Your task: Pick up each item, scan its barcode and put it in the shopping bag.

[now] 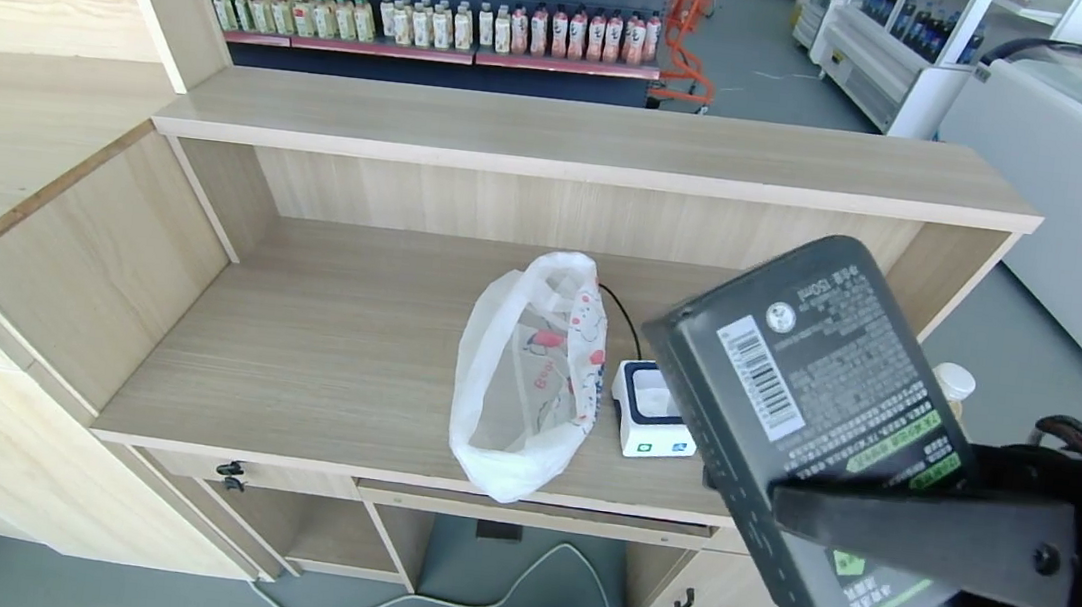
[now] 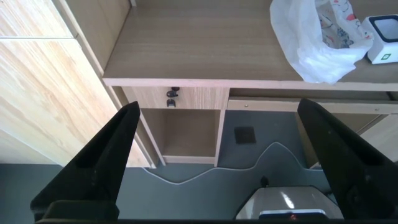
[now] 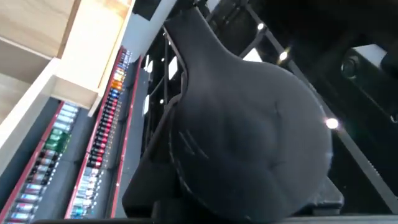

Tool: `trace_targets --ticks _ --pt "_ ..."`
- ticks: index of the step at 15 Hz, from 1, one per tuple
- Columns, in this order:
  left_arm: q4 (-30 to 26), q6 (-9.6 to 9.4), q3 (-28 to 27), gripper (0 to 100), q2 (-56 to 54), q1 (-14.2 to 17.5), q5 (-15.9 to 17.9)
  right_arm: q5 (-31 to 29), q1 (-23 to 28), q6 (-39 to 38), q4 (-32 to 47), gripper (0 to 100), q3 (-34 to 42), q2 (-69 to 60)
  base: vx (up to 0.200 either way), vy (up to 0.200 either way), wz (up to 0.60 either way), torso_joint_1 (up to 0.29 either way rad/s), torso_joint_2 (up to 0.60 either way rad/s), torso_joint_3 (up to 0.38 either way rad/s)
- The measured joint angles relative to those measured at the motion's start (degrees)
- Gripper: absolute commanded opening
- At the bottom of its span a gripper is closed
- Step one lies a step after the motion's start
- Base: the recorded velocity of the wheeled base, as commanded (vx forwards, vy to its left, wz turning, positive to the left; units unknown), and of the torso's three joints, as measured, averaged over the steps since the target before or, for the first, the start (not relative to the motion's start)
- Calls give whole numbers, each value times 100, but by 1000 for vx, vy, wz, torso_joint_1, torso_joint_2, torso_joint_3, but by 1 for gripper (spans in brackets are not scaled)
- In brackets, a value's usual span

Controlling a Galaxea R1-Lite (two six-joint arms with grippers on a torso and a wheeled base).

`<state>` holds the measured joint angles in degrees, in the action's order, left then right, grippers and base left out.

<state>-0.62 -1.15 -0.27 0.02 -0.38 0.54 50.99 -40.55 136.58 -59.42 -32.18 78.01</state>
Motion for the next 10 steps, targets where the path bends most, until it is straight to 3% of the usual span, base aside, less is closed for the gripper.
trace_targets --ticks 10 --pt "2 2 0 100 0 2 0 416 -254 301 233 0 184 -227 0 0 0 0 0 0"
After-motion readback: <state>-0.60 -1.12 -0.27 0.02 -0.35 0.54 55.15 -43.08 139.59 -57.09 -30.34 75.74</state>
